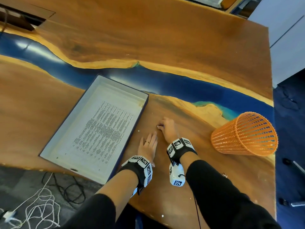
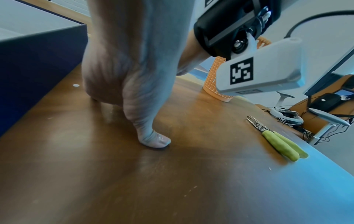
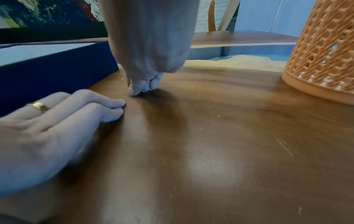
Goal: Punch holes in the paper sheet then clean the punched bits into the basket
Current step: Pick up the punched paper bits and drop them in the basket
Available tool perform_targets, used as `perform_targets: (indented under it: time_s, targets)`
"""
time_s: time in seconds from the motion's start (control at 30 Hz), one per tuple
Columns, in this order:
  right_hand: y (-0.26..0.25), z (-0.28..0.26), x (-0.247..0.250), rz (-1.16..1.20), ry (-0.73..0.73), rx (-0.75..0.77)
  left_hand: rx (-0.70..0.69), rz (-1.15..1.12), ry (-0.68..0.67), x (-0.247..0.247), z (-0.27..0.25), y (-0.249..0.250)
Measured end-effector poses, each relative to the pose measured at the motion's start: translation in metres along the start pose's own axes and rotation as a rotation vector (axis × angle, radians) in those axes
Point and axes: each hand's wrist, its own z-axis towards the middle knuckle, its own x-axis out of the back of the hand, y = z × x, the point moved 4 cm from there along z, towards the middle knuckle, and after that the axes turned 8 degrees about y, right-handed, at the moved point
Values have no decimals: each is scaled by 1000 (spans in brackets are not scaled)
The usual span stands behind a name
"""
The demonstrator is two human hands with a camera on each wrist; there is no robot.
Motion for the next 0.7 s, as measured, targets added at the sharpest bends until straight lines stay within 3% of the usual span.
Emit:
perform_targets:
  time_s: [0.33,0.7]
  targets:
    - [-1,4,-2,-24,28,16,4,30,-1,0,-1,-1]
    - [2,0,-13,93,4,-111,12,37,1,0,-1,0]
